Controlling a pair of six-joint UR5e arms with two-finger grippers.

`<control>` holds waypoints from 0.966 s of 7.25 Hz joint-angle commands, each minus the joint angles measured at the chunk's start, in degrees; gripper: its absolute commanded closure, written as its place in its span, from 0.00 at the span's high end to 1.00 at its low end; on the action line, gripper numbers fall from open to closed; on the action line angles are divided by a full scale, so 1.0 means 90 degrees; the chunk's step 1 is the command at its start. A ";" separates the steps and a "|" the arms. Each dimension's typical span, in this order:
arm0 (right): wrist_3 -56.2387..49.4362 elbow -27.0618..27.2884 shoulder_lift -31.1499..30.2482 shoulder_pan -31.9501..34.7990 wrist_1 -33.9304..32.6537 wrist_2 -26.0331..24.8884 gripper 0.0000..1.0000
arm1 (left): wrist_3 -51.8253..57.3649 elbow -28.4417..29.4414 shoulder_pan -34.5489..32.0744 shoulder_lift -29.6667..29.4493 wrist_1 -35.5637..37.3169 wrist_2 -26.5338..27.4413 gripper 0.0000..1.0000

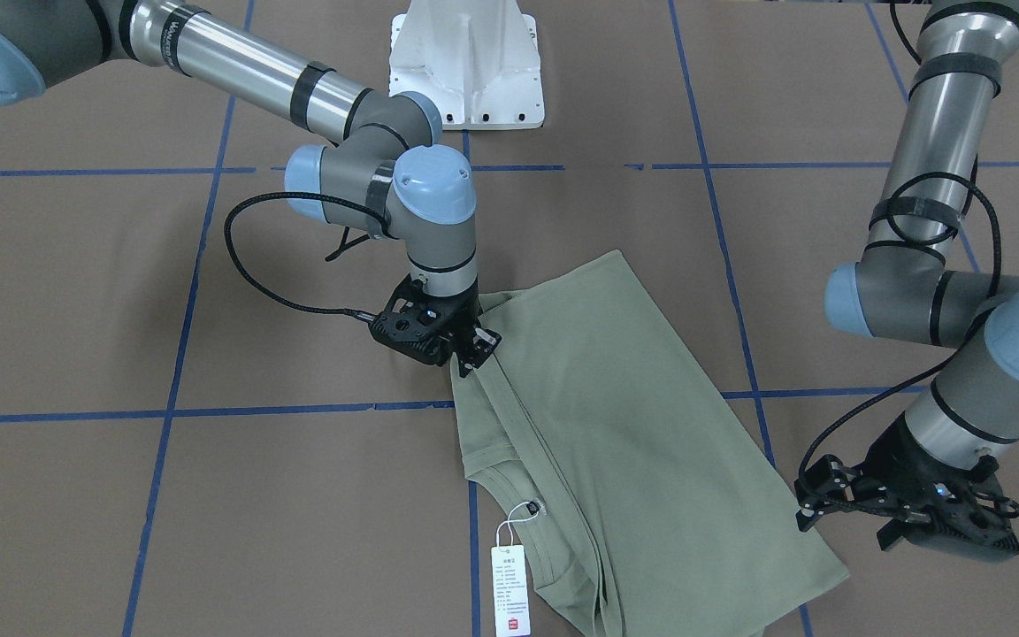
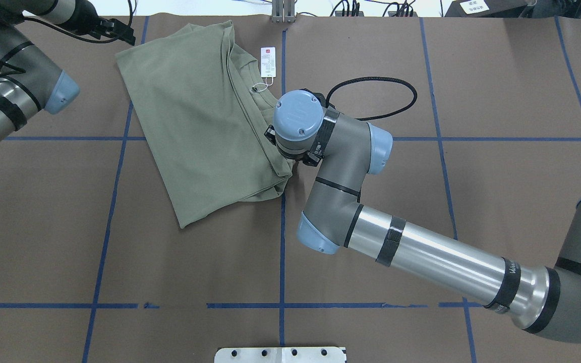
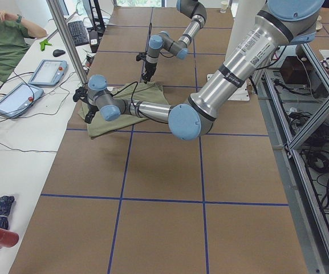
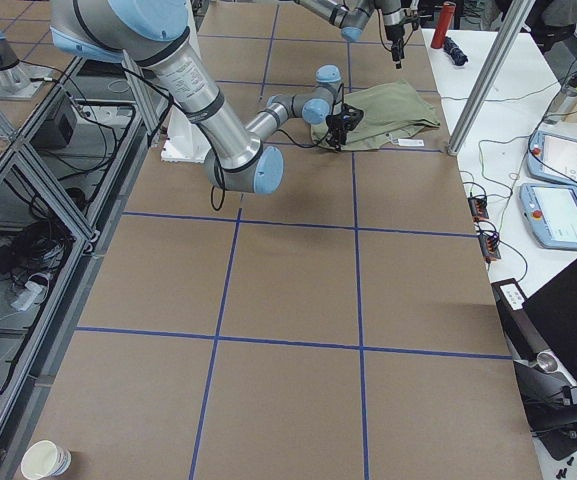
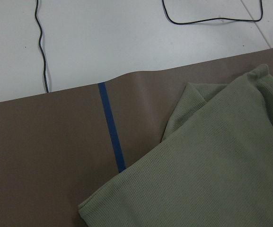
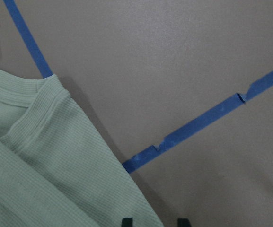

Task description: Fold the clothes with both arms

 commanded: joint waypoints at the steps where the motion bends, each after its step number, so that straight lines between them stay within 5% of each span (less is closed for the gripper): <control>1: -0.0010 -0.0010 -0.0014 -0.0045 0.0000 -0.0027 0.43 | -0.0002 0.0000 0.0000 0.0000 -0.0010 0.0000 1.00; 3: -0.0010 -0.0010 -0.0024 -0.0074 0.0000 -0.0056 0.42 | -0.0002 0.0000 0.0000 0.0000 -0.0010 0.0000 1.00; 4: 0.0000 0.0000 -0.0024 -0.0093 0.0000 -0.0066 0.30 | -0.0002 0.0000 0.0000 0.0000 -0.0010 0.0000 1.00; 5: 0.0009 0.0000 -0.0024 -0.0094 0.0000 -0.0066 0.00 | -0.0002 -0.0010 0.0000 0.0000 -0.0010 0.0000 1.00; 7: -0.0020 0.0068 -0.0043 -0.0084 -0.0048 -0.0037 0.00 | -0.0012 -0.0049 0.0000 0.0000 -0.0010 0.0000 1.00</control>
